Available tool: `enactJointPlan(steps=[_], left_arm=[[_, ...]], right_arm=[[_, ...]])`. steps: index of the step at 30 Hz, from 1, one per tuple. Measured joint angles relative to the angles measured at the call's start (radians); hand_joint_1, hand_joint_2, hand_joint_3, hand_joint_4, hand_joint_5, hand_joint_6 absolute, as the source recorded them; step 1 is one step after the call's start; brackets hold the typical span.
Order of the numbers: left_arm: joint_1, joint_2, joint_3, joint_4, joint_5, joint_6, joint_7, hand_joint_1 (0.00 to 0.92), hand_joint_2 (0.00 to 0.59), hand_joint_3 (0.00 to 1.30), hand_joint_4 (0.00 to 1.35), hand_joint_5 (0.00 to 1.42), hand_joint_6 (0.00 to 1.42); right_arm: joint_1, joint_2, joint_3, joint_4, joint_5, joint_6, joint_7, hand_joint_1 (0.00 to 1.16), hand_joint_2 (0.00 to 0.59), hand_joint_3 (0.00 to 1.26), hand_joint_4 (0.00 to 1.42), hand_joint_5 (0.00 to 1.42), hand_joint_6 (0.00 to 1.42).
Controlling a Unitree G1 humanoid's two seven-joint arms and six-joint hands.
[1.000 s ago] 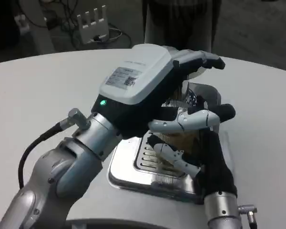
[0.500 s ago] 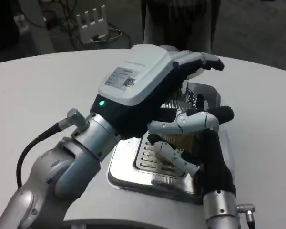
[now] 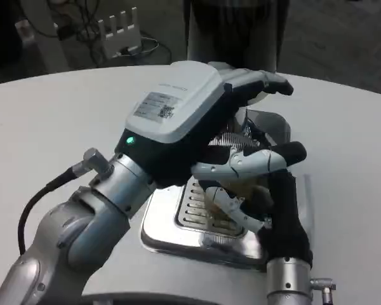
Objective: Grasp the cup under the faucet to collect the drink, then remove the cup.
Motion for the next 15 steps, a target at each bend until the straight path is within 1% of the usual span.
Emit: enactJointPlan(steps=[2, 4, 6, 7, 8, 10, 12, 14, 15], left_arm=[[0.004, 0.002, 0.003, -0.004, -0.001, 0.000, 0.000, 0.000, 0.107, 0.38, 0.33, 0.39, 0.25], [0.007, 0.002, 0.005, -0.005, -0.003, 0.000, 0.000, 0.000, 0.063, 0.35, 0.30, 0.36, 0.23], [0.015, 0.003, 0.011, -0.011, -0.005, 0.000, 0.000, 0.000, 0.079, 0.32, 0.25, 0.33, 0.22], [0.022, 0.003, 0.014, -0.015, -0.007, -0.001, 0.000, 0.000, 0.087, 0.25, 0.17, 0.28, 0.20], [0.028, 0.003, 0.018, -0.018, -0.011, -0.004, 0.000, 0.000, 0.089, 0.19, 0.12, 0.24, 0.18], [0.042, 0.003, 0.029, -0.024, -0.029, -0.006, -0.001, 0.000, 0.084, 0.16, 0.09, 0.22, 0.16], [0.054, 0.003, 0.033, -0.027, -0.043, -0.007, -0.001, 0.000, 0.075, 0.10, 0.02, 0.18, 0.14], [0.057, 0.003, 0.036, -0.029, -0.047, -0.007, -0.004, 0.000, 0.062, 0.01, 0.00, 0.12, 0.12], [0.061, 0.003, 0.040, -0.033, -0.062, -0.006, -0.012, 0.000, 0.060, 0.00, 0.00, 0.11, 0.11]], right_arm=[[0.002, 0.000, 0.003, 0.000, -0.001, -0.001, -0.009, 0.83, 0.153, 0.39, 0.47, 0.53, 0.47], [0.003, 0.000, 0.008, 0.000, -0.002, -0.003, -0.012, 0.84, 0.156, 0.42, 0.52, 0.58, 0.51], [0.003, 0.001, 0.013, 0.000, -0.002, -0.005, -0.024, 0.84, 0.157, 0.45, 0.55, 0.61, 0.54], [0.004, 0.001, 0.017, 0.000, -0.003, -0.007, -0.025, 0.85, 0.162, 0.47, 0.57, 0.63, 0.57], [0.005, 0.001, 0.020, 0.000, -0.003, -0.007, -0.027, 0.85, 0.165, 0.48, 0.58, 0.65, 0.60], [0.005, 0.001, 0.021, 0.001, -0.003, -0.012, -0.031, 0.85, 0.168, 0.50, 0.60, 0.67, 0.63], [0.005, 0.001, 0.021, 0.001, -0.003, -0.012, -0.039, 0.86, 0.168, 0.53, 0.63, 0.74, 0.76], [0.005, 0.001, 0.021, 0.001, -0.003, -0.013, -0.040, 0.86, 0.169, 0.55, 0.67, 0.79, 0.84], [0.005, 0.001, 0.021, 0.001, -0.003, -0.013, -0.041, 0.86, 0.169, 0.57, 0.68, 0.82, 0.87]])
